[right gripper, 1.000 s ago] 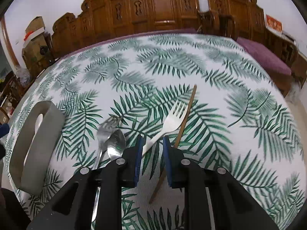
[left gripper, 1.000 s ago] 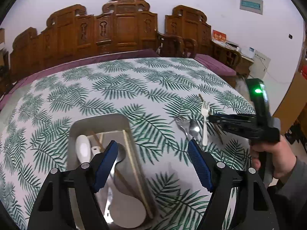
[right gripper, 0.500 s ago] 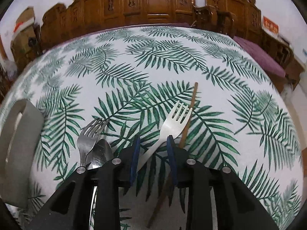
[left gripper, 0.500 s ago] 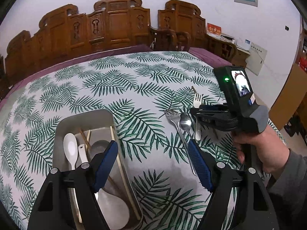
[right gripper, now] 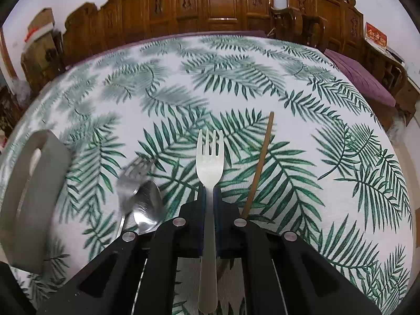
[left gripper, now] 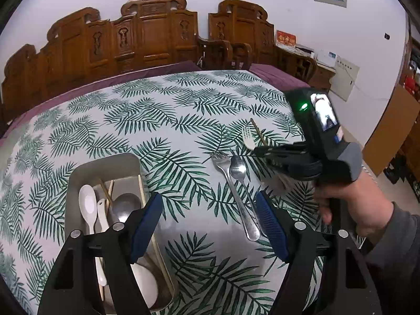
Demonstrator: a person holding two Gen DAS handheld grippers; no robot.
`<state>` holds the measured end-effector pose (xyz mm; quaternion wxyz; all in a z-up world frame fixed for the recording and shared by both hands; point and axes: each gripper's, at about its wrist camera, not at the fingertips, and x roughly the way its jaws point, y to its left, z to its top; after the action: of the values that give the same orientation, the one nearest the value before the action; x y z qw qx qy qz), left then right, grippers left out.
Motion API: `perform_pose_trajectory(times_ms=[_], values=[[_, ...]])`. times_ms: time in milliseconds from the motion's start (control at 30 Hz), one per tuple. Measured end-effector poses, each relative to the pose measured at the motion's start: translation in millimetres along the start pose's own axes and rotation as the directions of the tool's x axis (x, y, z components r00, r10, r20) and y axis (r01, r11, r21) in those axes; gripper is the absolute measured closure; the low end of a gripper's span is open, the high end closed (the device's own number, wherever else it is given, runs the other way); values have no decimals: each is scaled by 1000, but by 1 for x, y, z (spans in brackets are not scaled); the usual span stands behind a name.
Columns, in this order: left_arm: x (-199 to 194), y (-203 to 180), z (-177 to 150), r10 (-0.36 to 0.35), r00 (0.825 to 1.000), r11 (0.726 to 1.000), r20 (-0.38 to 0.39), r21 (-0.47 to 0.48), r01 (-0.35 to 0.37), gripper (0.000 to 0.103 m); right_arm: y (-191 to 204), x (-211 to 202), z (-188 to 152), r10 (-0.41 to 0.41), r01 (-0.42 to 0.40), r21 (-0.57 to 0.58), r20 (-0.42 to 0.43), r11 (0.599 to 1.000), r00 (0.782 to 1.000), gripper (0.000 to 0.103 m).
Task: Organize utensils
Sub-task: 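Reach the right tool to the steel forks and grasp one, then grasp another steel fork with the left tool while the right tool holds its fork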
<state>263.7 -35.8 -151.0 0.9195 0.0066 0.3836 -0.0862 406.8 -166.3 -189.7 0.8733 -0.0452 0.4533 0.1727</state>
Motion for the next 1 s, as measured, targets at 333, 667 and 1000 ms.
perform_pose_trajectory(times_ms=[333,667,1000], values=[[42,-8,3,-52,995,998,-84,31,54,60,-16,-21,-2,-1,0,12,49,1000,999,96],[96,-27,13,-44,982,997,-184,48,53,73,-20,-28,-3,17,-18,11,71,1000,997,96],[132,-27,15,-22,970,999,-242,18,27,80,-18,-38,-2,60,-60,5,102,998,993,96]])
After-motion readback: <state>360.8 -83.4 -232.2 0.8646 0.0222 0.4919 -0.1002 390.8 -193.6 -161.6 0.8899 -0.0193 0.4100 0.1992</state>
